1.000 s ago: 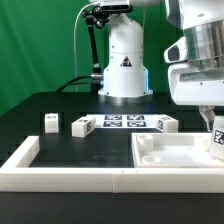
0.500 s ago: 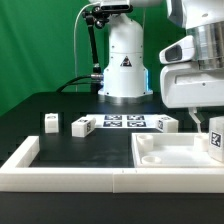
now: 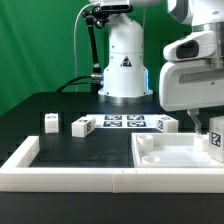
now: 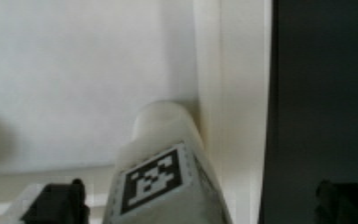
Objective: Assemble one leg
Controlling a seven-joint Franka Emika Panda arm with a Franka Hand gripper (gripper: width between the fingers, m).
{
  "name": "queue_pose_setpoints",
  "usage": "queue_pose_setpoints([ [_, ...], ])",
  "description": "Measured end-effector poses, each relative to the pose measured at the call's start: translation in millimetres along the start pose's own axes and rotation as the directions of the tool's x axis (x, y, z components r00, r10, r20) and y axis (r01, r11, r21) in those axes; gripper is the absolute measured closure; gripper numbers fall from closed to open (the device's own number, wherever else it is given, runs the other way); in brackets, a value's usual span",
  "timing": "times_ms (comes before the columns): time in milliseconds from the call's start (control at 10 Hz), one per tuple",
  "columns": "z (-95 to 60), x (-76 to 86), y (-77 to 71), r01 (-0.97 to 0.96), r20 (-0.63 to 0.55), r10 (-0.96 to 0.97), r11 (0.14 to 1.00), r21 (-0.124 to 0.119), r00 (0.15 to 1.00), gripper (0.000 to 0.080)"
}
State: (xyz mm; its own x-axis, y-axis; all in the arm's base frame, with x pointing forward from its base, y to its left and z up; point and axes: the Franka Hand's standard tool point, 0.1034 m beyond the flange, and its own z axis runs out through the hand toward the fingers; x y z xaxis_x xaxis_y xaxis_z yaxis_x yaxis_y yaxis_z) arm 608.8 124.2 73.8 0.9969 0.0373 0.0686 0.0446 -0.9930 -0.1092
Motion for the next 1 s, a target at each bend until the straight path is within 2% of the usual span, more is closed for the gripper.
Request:
queue_pose_setpoints([
  [300, -2.4, 3.5, 5.4, 0.204, -0.003, -0.204, 0.979, -0.008, 0.979, 0.0151],
  [600, -3.5, 5.5, 13.5, 0.242, -0.008, -0.242, 0.970, -0.009, 0.970, 0.0151],
  [700, -3.5, 5.5, 13.2, 0.242, -0.008, -0.242, 0.970, -0.009, 0.970, 0.0283],
  [800, -3.5, 5.5, 13.2, 0.242, -0.008, -0.242, 0.970, -0.009, 0.970, 0.0283],
  [900, -3.4, 5.5, 13.2, 0.242, -0.008, -0.242, 0.970, -0.009, 0.970, 0.0423],
  [1000, -3.4, 5.4, 13.1, 0.239, -0.008, -0.239, 0.971, -0.009, 0.971, 0.0508],
])
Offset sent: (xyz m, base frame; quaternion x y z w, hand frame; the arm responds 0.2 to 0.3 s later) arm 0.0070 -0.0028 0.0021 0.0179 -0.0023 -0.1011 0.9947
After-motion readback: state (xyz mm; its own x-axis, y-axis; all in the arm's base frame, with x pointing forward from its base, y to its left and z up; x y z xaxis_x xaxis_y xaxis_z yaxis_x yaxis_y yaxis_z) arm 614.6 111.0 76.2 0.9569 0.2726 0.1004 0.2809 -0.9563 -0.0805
